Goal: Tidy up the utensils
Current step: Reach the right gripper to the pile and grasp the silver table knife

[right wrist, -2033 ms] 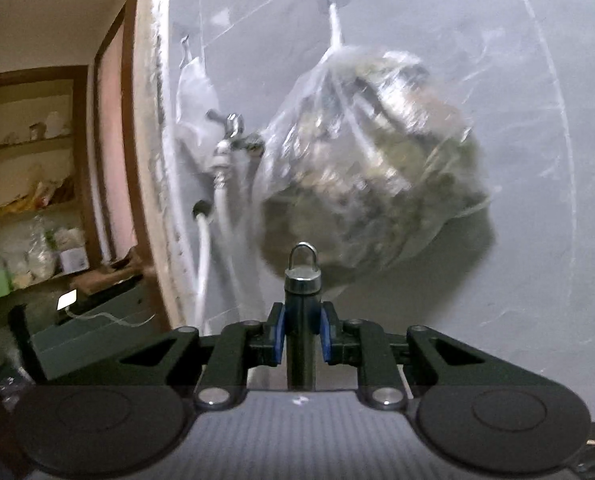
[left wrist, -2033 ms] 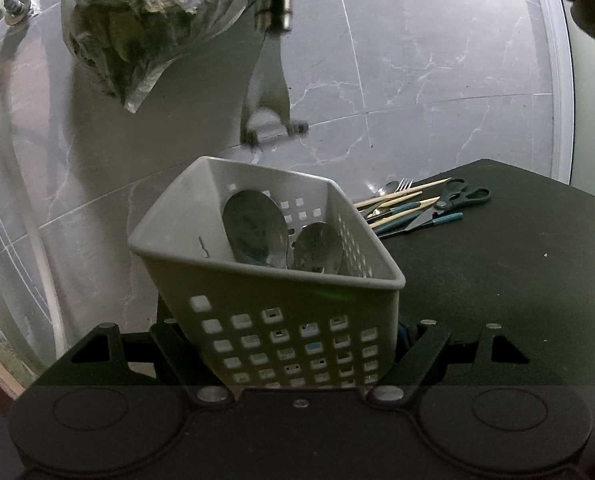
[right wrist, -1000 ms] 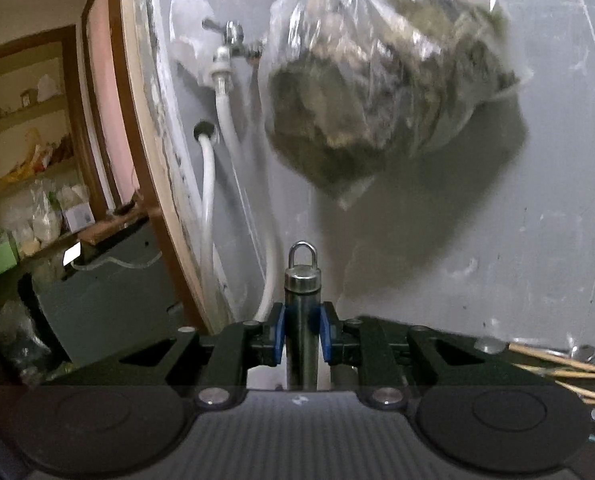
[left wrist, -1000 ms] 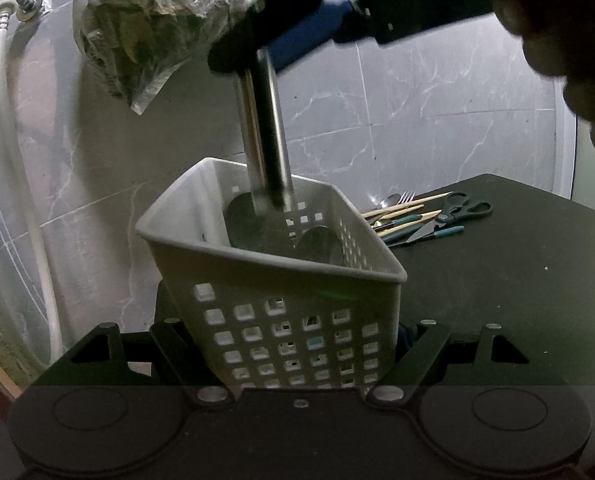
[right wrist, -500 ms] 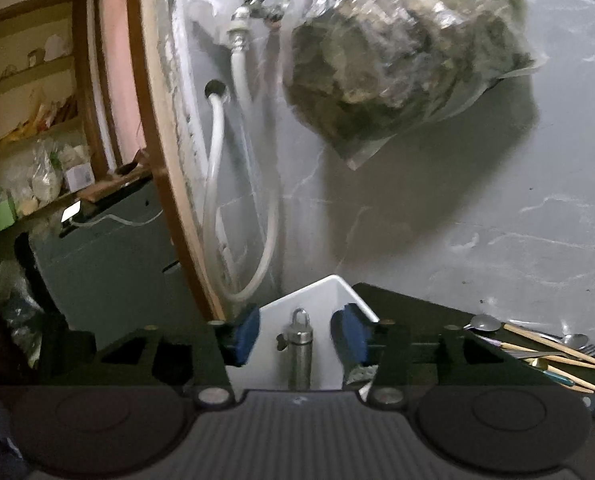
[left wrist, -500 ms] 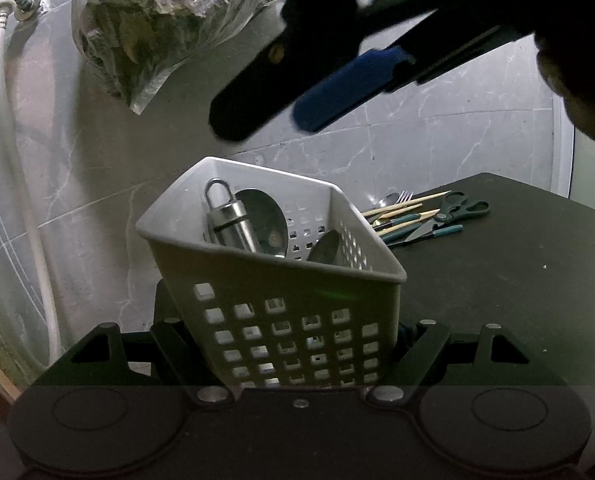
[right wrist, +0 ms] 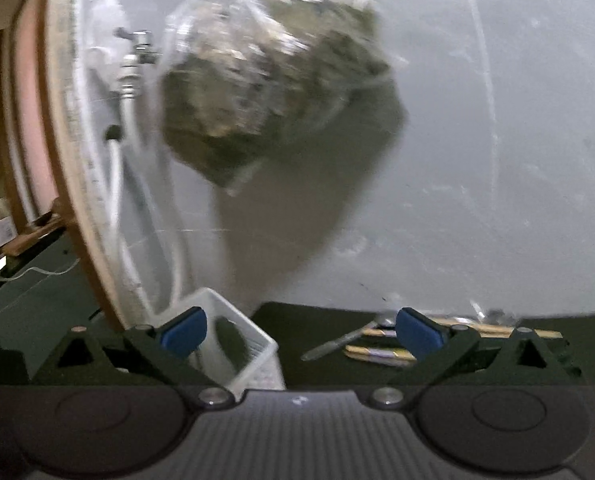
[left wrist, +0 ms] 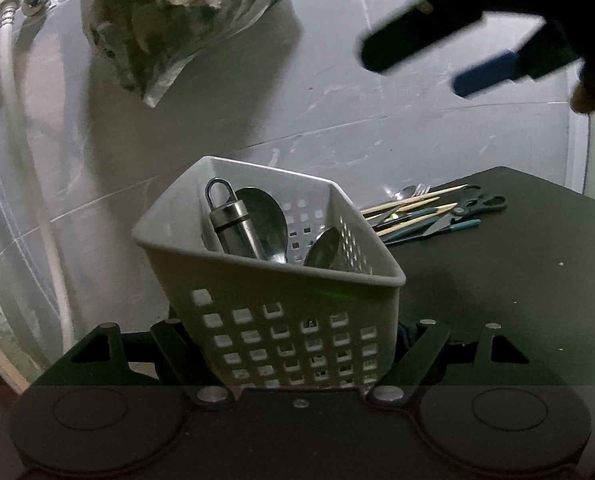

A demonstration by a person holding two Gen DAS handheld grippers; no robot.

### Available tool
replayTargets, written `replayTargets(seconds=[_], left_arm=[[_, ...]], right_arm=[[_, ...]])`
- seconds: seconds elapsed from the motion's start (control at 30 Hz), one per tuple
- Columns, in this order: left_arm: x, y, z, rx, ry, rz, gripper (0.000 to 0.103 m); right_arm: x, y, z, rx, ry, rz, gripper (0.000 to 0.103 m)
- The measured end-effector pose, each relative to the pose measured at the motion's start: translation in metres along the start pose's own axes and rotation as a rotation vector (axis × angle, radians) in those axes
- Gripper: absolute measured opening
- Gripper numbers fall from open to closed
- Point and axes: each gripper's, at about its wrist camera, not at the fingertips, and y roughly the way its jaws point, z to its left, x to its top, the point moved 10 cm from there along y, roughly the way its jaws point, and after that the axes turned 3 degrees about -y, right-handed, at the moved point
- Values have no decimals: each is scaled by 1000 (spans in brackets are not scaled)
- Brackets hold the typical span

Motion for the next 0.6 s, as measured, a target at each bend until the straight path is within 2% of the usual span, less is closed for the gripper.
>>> replayTargets(seconds=[0.27, 0.43, 0.6], left_arm=[[-1, 5, 18, 64, -31, 25, 81], [0, 7, 24, 88, -44, 33, 81], [1, 11, 27, 96, -48, 41, 81]], right_arm=[[-31, 25, -33, -68, 128, 122, 103], [-49, 44, -47, -58, 169, 170, 103], [-48, 83, -59, -16, 169, 195, 103]])
